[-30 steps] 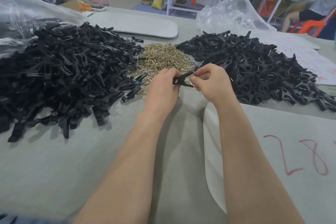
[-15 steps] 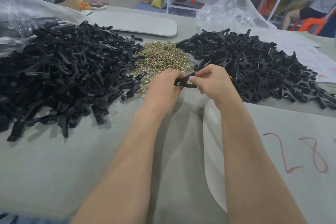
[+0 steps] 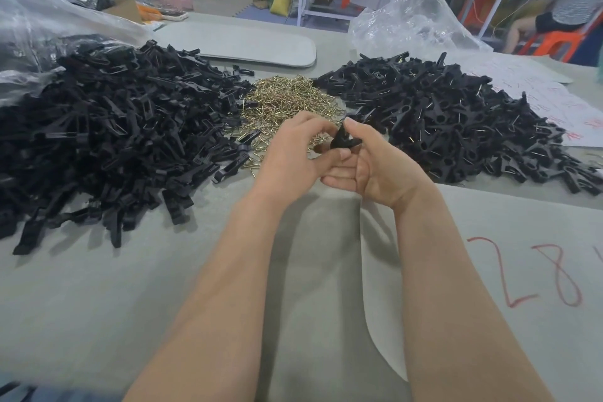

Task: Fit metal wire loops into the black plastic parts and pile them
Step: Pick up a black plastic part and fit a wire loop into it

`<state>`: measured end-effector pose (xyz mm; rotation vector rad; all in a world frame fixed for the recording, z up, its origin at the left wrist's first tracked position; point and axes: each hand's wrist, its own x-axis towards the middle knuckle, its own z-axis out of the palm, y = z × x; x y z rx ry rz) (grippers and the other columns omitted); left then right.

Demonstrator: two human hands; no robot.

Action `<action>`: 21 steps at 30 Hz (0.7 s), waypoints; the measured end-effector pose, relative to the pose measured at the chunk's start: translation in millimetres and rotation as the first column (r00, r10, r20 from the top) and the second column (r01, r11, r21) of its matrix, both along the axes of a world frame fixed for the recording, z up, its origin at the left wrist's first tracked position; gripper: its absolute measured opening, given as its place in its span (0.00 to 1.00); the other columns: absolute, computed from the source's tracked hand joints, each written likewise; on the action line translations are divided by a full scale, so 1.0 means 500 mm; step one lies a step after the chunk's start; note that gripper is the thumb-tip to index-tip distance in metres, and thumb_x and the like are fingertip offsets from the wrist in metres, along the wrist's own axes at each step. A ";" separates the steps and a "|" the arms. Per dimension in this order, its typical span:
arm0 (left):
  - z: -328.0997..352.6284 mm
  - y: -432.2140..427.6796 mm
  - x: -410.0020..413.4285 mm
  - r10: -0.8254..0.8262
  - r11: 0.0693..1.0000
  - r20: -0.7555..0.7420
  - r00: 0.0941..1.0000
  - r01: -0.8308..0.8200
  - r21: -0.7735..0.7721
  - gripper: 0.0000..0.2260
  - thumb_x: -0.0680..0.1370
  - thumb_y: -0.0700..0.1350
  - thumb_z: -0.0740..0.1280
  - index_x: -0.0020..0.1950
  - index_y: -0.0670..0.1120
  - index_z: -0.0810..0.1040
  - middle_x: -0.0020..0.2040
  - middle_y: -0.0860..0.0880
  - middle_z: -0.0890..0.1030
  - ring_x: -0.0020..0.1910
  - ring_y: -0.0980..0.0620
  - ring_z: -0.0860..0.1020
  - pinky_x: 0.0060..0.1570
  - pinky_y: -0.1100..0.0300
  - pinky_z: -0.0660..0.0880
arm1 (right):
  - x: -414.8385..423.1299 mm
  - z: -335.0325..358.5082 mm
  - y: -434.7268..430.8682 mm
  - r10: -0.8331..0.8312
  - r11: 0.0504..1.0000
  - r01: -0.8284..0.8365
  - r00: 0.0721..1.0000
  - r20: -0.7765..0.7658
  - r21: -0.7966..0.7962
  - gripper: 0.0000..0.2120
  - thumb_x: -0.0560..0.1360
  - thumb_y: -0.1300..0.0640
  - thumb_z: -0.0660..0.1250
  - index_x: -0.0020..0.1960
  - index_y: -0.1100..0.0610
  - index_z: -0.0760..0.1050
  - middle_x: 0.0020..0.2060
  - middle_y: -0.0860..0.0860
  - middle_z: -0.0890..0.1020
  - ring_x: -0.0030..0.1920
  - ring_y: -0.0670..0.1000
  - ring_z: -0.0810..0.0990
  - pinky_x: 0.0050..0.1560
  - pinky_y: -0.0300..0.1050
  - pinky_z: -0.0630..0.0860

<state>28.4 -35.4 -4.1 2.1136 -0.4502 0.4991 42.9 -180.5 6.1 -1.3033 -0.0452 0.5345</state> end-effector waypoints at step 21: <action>0.010 0.004 -0.007 -0.087 0.990 -0.104 0.991 0.075 -0.117 0.09 0.72 0.41 0.73 0.52 0.48 0.81 0.47 0.53 0.83 0.49 0.60 0.79 0.55 0.66 0.73 | 0.010 -0.022 0.026 -0.078 0.988 0.091 0.991 0.109 -0.124 0.16 0.79 0.47 0.58 0.44 0.58 0.76 0.26 0.51 0.81 0.28 0.47 0.82 0.28 0.37 0.77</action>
